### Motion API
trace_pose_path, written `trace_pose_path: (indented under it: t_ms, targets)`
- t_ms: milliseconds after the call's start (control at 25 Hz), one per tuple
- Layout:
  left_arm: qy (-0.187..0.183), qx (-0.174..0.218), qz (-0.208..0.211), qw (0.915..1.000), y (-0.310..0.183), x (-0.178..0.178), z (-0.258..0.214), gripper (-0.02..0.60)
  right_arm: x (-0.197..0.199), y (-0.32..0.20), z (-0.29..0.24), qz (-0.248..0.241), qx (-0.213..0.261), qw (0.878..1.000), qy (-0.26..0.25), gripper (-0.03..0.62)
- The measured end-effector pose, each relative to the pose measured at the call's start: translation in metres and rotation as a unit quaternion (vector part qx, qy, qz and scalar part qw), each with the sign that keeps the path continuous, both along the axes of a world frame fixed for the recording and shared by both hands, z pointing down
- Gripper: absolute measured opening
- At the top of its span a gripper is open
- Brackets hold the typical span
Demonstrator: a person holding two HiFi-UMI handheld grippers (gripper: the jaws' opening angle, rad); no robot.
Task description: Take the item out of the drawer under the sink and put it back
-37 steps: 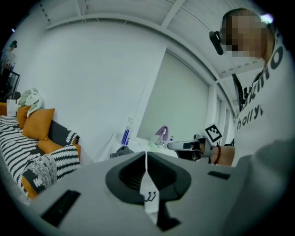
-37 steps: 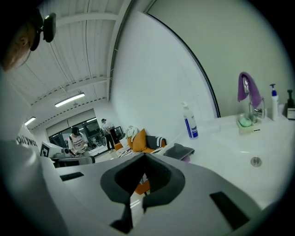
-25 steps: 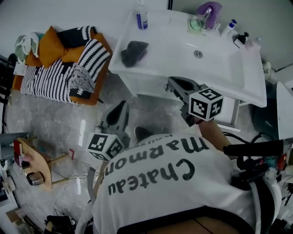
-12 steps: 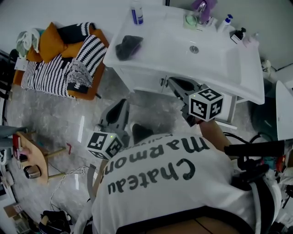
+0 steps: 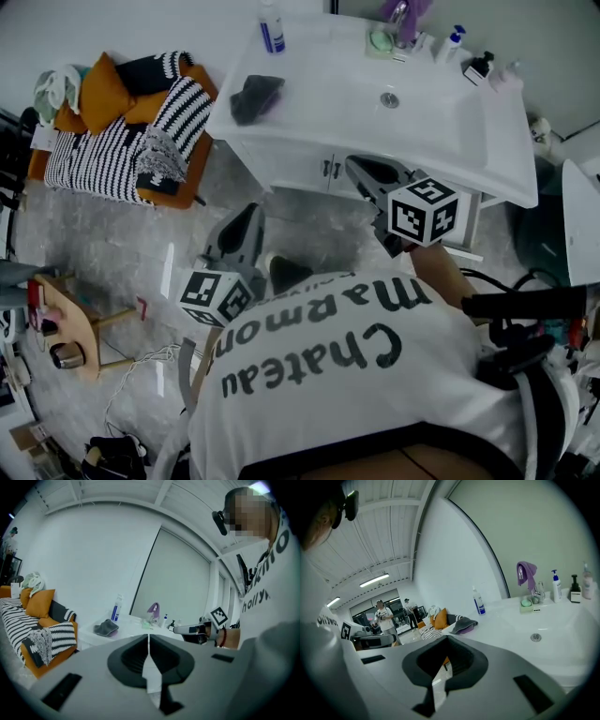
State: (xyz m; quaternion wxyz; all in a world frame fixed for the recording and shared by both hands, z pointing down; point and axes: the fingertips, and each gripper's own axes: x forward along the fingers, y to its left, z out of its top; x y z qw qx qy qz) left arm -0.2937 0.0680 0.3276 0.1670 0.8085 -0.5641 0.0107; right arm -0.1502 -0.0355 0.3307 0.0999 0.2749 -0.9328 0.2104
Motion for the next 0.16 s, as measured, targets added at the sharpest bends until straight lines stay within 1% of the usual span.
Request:
trace_pose_path:
  t_ms: [160]
  targets:
    - [0.004,-0.001,-0.002,1.0000,-0.0002,-0.0014,-0.0009,0.018,-0.0018,0.0015,0.0004,-0.003,0.000,1.000,0.001,0.011]
